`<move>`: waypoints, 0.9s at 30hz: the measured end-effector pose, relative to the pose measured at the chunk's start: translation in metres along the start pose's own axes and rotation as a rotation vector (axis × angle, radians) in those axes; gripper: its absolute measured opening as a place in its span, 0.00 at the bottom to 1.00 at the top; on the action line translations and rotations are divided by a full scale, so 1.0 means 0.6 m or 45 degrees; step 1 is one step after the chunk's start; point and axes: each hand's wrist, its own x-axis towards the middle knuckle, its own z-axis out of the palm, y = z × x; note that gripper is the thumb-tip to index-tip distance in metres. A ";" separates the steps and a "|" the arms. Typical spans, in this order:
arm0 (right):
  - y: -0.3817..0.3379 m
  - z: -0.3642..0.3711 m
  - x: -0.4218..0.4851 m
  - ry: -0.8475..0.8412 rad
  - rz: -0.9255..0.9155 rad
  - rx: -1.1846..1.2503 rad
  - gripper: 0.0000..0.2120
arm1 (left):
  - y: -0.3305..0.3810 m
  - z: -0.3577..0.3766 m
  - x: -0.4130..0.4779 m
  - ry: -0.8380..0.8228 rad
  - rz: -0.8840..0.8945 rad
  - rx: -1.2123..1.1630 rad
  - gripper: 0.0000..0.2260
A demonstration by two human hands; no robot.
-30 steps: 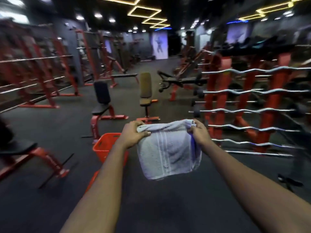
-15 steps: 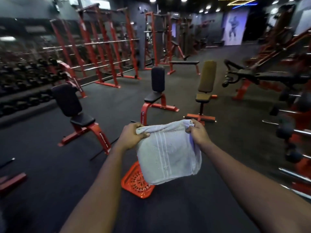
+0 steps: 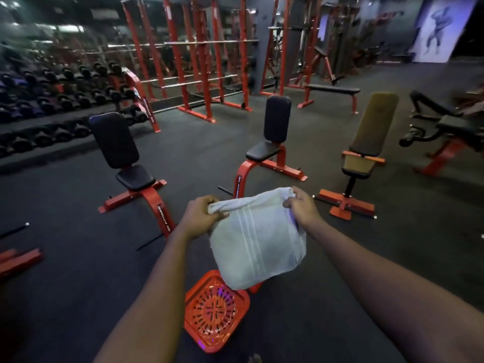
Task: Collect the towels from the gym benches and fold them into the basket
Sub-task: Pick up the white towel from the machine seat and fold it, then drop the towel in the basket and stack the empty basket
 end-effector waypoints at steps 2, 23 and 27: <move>0.013 0.013 0.077 -0.032 -0.001 -0.027 0.10 | -0.028 0.020 0.062 0.011 -0.032 -0.006 0.08; 0.384 0.218 0.715 -0.490 0.237 -0.508 0.11 | -0.370 0.360 0.487 -0.063 -0.916 -0.081 0.08; 0.454 0.238 0.797 -0.568 0.295 -0.647 0.13 | -0.410 0.431 0.529 -0.093 -1.047 -0.171 0.07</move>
